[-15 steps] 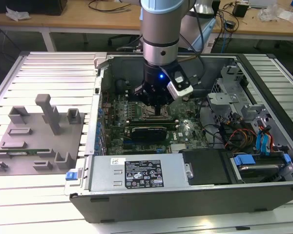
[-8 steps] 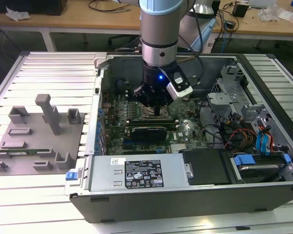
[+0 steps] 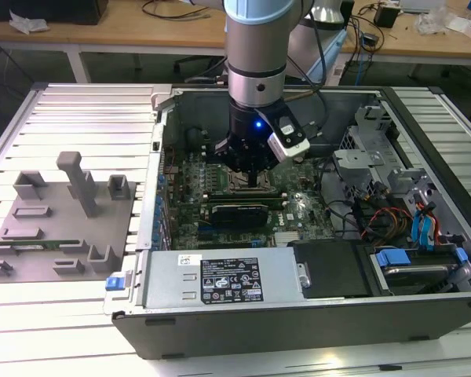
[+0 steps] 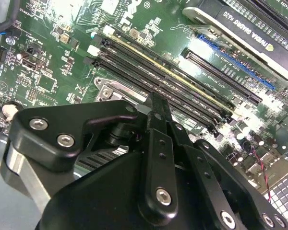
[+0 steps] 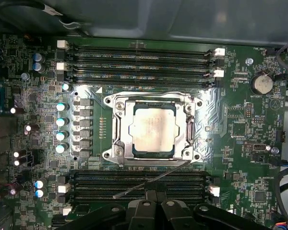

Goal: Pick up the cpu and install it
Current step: 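Install the second cpu locking lever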

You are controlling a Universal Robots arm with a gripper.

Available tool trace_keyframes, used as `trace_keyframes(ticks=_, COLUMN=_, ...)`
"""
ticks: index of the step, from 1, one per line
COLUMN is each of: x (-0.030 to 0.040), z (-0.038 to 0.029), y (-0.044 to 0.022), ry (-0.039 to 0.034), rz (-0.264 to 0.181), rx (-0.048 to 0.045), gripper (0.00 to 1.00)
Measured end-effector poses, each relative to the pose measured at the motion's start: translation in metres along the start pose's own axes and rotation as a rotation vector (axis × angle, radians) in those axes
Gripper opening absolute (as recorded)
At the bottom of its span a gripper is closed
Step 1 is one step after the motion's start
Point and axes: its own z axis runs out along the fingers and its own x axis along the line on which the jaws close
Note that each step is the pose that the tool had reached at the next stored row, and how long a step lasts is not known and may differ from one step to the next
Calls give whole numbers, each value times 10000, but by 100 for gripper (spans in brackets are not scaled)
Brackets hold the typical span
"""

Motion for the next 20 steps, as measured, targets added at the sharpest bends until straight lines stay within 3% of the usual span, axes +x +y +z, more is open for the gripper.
trace_keyframes(ticks=4, x=29, z=8, y=1, ry=-4, rz=-74, rx=-7, gripper=11)
trace_keyframes(ticks=6, x=32, z=17, y=1, ry=-14, rz=-322, rx=-39, gripper=11)
trace_keyframes(ticks=7, x=33, z=25, y=2, ry=-28, rz=-554, rx=-102, gripper=11)
trace_keyframes(ticks=12, x=50, z=36, y=-1, ry=-48, rz=-734, rx=-374, gripper=11)
trace_keyframes(ticks=16, x=82, z=57, y=-6, ry=-79, rz=-852, rx=-820, gripper=11)
trace_keyframes(ticks=18, x=110, z=63, y=-8, ry=-86, rz=-863, rx=-927, gripper=11)
trace_keyframes(ticks=20, x=144, z=66, y=-9, ry=-89, rz=-873, rx=-971, gripper=11)
